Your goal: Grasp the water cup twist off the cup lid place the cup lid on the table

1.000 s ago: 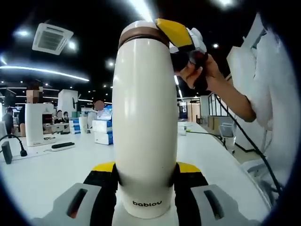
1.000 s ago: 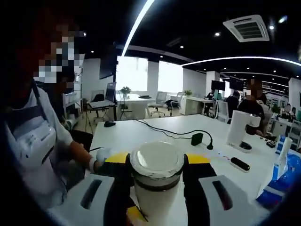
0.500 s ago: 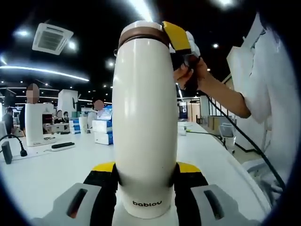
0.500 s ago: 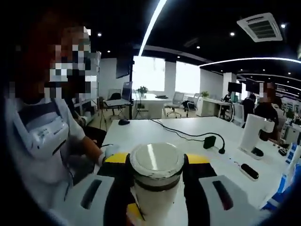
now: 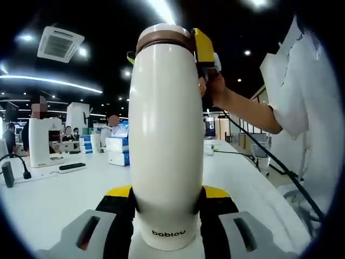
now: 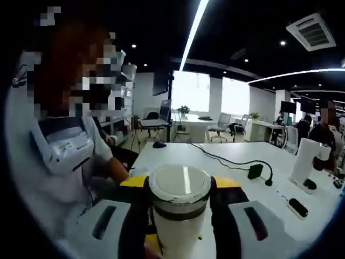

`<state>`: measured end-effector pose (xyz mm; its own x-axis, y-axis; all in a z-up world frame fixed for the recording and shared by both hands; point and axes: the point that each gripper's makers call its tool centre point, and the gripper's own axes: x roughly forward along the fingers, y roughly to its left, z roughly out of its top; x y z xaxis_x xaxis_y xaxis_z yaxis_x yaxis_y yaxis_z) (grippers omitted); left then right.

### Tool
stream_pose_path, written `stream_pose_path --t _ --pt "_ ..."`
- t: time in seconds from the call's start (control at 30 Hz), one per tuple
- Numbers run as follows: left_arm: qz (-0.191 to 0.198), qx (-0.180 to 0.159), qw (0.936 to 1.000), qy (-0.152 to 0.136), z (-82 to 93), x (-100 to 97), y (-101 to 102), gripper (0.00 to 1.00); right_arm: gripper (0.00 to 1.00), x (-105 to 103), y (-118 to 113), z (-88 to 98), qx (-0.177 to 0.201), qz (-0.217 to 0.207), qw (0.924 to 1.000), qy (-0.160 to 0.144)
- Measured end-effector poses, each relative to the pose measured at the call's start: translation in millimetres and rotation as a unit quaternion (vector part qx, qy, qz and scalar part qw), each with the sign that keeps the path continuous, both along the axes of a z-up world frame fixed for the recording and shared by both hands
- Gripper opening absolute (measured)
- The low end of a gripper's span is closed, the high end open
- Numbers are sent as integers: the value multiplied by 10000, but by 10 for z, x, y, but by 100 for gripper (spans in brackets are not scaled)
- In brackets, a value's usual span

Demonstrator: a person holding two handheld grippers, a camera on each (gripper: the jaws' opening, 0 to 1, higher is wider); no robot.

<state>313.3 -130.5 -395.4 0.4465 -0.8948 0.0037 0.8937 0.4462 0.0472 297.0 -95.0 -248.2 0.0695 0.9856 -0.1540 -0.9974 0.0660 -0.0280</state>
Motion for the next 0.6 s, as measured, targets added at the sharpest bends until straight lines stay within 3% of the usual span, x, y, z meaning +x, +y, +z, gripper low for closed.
stream_pose_path --t 0.1,0.17,0.3,0.4,0.47,0.53,0.57,0.6 --pt "-2 -2 10000 2 -2 1 -4 48 50 25 0 -39 -89 -137 9998 95" --pt "-4 -3 10000 1 -1 1 -5 48 54 42 -9 -60 -215 -291 9993 -51" --pt "-5 -1 10000 -5 -3 -2 -7 48 74 42 -55 3 -174 -890 9959 61" --pt "-7 -2 10000 -8 -4 1 -7 48 79 102 -191 55 -213 -1710 9850 -36" --pt "-8 2 10000 -9 -6 1 -7 48 83 91 -357 191 82 -2563 9665 -129" --pt "-7 4 10000 -13 -8 1 -9 48 86 51 -429 271 283 -2898 9563 -256" --pt "-7 4 10000 -11 -9 1 -9 48 87 -42 -451 336 568 -3077 9492 -324" --pt "-7 4 10000 -9 -10 0 -8 48 89 -100 -450 326 610 -3147 9468 -298"
